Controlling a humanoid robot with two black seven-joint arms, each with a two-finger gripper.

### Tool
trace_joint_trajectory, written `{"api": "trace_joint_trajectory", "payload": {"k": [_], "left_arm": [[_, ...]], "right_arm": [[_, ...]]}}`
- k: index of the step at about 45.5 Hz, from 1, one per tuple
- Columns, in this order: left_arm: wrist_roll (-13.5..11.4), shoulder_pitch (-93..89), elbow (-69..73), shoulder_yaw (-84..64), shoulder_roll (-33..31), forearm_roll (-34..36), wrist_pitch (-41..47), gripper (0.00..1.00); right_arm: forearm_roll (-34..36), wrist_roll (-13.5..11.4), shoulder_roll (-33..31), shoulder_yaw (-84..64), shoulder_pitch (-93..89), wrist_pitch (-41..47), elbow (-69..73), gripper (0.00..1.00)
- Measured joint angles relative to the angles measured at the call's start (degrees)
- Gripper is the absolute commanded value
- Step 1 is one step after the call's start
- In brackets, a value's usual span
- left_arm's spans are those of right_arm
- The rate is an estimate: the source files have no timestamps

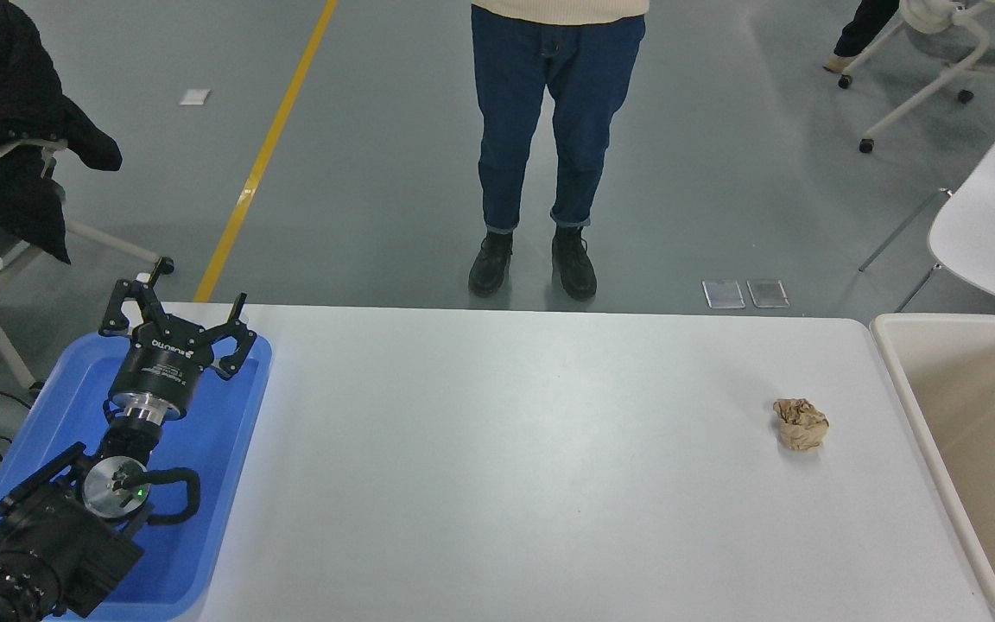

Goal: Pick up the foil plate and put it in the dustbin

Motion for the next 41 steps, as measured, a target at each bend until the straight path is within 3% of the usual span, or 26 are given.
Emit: {"api": "trace_joint_trajectory", "payload": {"k": [24,41], "left_arm": [[0.0,0.0,0.0,0.0,0.0,0.0,0.0,1.0],[0.0,0.0,0.0,0.0,0.0,0.0,0.0,1.0]], "right_arm": [[1.9,-0.6,15.9,20.2,-28.9,-9.5,-25.9,0.0],[2.2,-8.7,23.4,30.2,-37.1,-14.9,-36.6,0.0]]}}
